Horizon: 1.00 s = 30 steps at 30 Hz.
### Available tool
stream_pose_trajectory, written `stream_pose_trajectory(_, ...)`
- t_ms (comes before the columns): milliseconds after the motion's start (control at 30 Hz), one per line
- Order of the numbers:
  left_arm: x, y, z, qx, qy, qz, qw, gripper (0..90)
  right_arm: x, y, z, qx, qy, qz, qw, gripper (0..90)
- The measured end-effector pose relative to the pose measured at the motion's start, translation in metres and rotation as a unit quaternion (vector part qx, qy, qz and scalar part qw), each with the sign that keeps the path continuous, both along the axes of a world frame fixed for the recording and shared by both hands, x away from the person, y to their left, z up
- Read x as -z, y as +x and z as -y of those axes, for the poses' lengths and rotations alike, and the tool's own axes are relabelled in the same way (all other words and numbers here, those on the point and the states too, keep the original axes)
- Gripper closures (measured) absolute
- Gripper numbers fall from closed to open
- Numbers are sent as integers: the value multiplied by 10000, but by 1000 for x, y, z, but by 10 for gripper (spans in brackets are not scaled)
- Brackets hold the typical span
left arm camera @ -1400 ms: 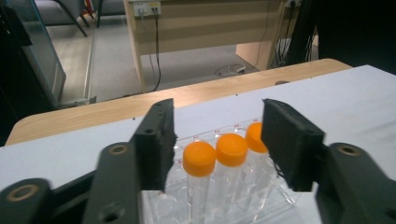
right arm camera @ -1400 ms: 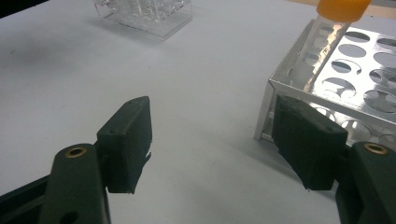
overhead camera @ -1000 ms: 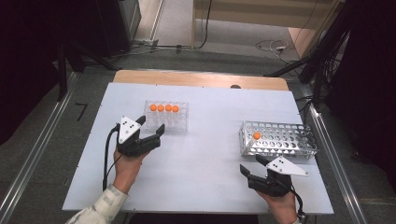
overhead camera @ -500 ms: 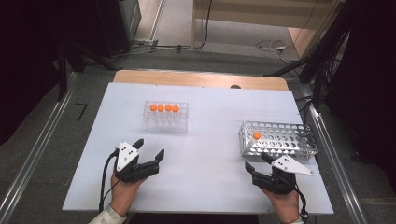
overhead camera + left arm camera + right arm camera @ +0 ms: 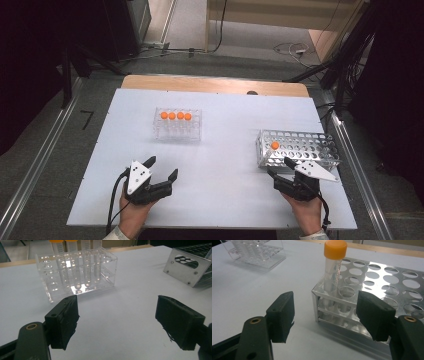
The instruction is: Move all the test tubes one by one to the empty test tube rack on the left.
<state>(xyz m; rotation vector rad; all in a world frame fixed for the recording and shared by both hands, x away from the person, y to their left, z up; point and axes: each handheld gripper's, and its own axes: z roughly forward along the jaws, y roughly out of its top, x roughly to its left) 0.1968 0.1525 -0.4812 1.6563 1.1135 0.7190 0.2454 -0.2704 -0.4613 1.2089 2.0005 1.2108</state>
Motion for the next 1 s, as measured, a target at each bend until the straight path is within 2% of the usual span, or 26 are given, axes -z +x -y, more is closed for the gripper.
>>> stream_pose_trajectory(233,1,0,0,10,9,-21,10000,189,-1,8,0,48,7,27,10000,297)
stream_pose_trajectory(800,2,2,-1,-17,-9,-40,10000,189,-3,16,-5,41,13,84,10000,314)
stream_pose_trajectory(1000,2,2,-1,-11,-22,-41,10000,190,-2,19,-7,61,9,128,9999,365)
